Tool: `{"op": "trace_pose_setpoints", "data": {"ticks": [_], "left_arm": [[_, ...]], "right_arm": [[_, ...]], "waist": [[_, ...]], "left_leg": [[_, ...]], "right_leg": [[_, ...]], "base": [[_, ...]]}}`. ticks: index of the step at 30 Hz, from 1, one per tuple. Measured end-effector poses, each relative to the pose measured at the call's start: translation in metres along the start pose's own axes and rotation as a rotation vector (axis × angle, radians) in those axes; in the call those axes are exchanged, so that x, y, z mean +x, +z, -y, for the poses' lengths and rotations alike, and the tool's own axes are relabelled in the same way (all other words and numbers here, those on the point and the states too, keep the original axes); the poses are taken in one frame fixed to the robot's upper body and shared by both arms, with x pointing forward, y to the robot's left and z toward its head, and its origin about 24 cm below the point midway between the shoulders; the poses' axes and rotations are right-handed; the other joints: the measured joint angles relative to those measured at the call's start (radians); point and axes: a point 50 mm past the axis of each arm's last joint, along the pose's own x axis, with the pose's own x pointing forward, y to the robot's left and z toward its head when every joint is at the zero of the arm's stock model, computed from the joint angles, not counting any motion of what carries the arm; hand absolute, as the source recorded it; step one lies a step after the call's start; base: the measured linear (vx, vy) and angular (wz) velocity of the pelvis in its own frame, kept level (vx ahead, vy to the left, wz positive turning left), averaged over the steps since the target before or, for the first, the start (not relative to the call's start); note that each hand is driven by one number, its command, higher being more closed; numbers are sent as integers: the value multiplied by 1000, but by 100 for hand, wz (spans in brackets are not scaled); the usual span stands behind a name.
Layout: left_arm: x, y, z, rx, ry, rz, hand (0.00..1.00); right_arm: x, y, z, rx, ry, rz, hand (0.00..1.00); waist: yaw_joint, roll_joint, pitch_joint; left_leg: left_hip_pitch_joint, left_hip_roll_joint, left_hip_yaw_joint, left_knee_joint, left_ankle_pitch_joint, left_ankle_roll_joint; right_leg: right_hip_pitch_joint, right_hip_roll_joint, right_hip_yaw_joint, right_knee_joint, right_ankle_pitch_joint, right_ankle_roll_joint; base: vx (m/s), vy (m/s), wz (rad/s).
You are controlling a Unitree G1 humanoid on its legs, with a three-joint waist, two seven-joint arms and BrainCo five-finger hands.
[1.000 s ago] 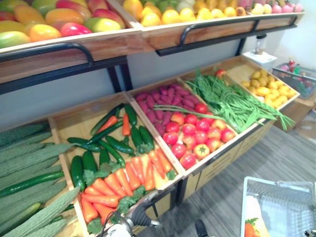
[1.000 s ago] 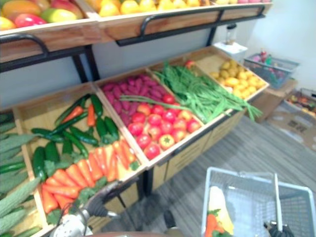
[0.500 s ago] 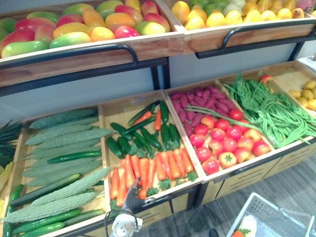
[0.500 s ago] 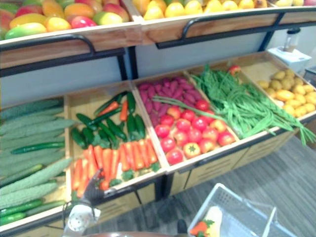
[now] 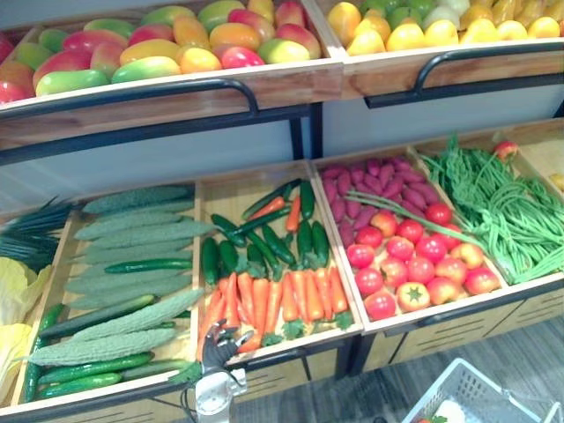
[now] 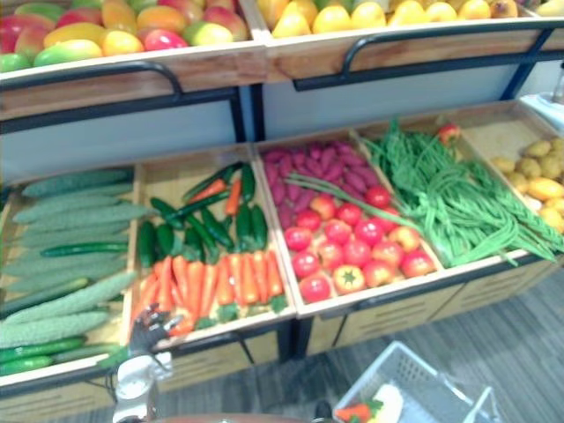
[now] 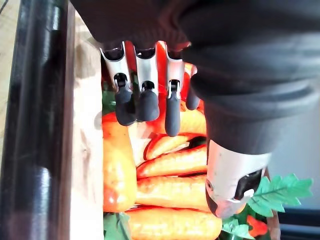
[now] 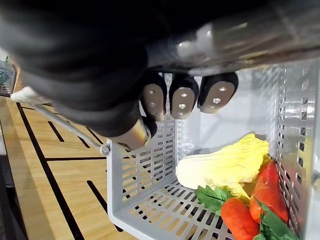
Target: Pick vegetable in the basket
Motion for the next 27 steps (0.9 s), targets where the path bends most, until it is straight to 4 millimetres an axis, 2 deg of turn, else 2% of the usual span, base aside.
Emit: {"op": "trace_pose_setpoints", "data": {"ticks": [2, 4, 5, 6, 7, 9, 12, 13, 14, 15, 17, 21, 23, 26, 27], "left_arm": [[4, 7, 2, -20, 10, -1, 0], [8, 24, -1, -18, 54, 39, 0], [9, 47, -10, -19, 165, 130, 0], [6, 74, -25, -39, 300, 242, 0], [2, 84, -36, -39, 376, 294, 0], [-22, 105, -73, -14, 581, 430, 0], [-55, 124, -97, 96, 669, 574, 0], [-61, 127, -100, 119, 681, 598, 0], [-69, 130, -103, 143, 697, 625, 0], [-77, 132, -106, 162, 704, 647, 0], [-84, 134, -108, 178, 701, 666, 0], [-86, 140, -98, 187, 630, 700, 0], [-87, 139, -98, 197, 619, 695, 0], [-90, 131, -101, 216, 620, 673, 0], [-89, 122, -103, 231, 617, 633, 0]], "right_arm": [[0, -1, -4, -10, 13, 1, 100], [-2, -4, -8, -4, 13, 0, 100], [-5, -9, -6, 8, -3, 0, 100], [-10, -16, 2, 19, -34, -4, 100], [-12, -19, 7, 29, -49, -6, 100], [-12, -18, 12, 38, -71, -2, 100], [-12, -16, 3, 25, -48, 11, 100], [-11, -14, -2, 13, -29, 16, 100], [-10, -13, -8, 13, -18, 18, 100], [-11, -16, -16, 7, 6, 11, 100], [-14, -22, -26, 0, 38, -7, 100], [-18, -31, -37, -20, 82, -32, 100], [-18, -31, -37, -29, 87, -34, 100], [-18, -32, -37, -32, 88, -35, 100], [-20, -35, -34, -32, 79, -42, 100]], "waist": [[1, 0, 0], [2, -4, 3], [15, -6, 4], [55, -9, 9], [75, -9, 13], [121, -8, 34], [155, -25, 37], [155, -30, 36], [156, -33, 35], [162, -41, 32], [168, -45, 28], [177, -71, 27], [177, -73, 27], [178, -72, 26], [181, -80, 21]], "left_leg": [[-10, 0, -8, 1, 5, 0], [-30, 2, -29, 9, 5, 1], [-75, 4, -54, 51, -13, 17], [-107, 3, -71, 81, -20, 26], [-116, -1, -78, 88, -19, 28], [-122, -22, -100, 85, -8, 44], [-122, -54, -140, 51, 18, 53], [-123, -57, -136, 42, 26, 53], [-121, -60, -136, 29, 40, 39], [-119, -65, -139, 18, 61, 6], [-118, -73, -140, 13, 75, -11], [-114, -76, -164, 13, 79, -17], [-111, -74, -169, 11, 79, -17], [-103, -72, -179, -9, 86, -12], [-101, -73, -181, -18, 86, -6]], "right_leg": [[0, -4, -29, 0, 1, 1], [0, -9, -63, 1, 2, 3], [-3, -11, -86, 1, 4, 6], [-4, -16, -110, 1, 4, 7], [-3, -21, -123, 4, 5, 9], [9, -54, -166, 45, -17, 31], [46, -104, -242, 75, -36, 47], [52, -111, -256, 77, -36, 47], [60, -120, -272, 83, -37, 49], [65, -132, -286, 93, -44, 57], [66, -142, -295, 98, -46, 59], [85, -145, -320, 111, -63, 57], [87, -145, -324, 123, -76, 54], [96, -144, -338, 127, -83, 51], [98, -144, -345, 127, -84, 51]], "base": [[-32, -29, 20], [-49, -26, 30], [-58, -14, 54], [-54, -8, 61], [-25, 25, 67], [13, 77, 71], [47, 110, 95], [55, 85, 86], [58, 84, 62], [86, 94, 51], [73, 52, 22], [18, -19, 18], [-9, -40, 12], [-12, -34, 13], [6, -24, 11]]}}
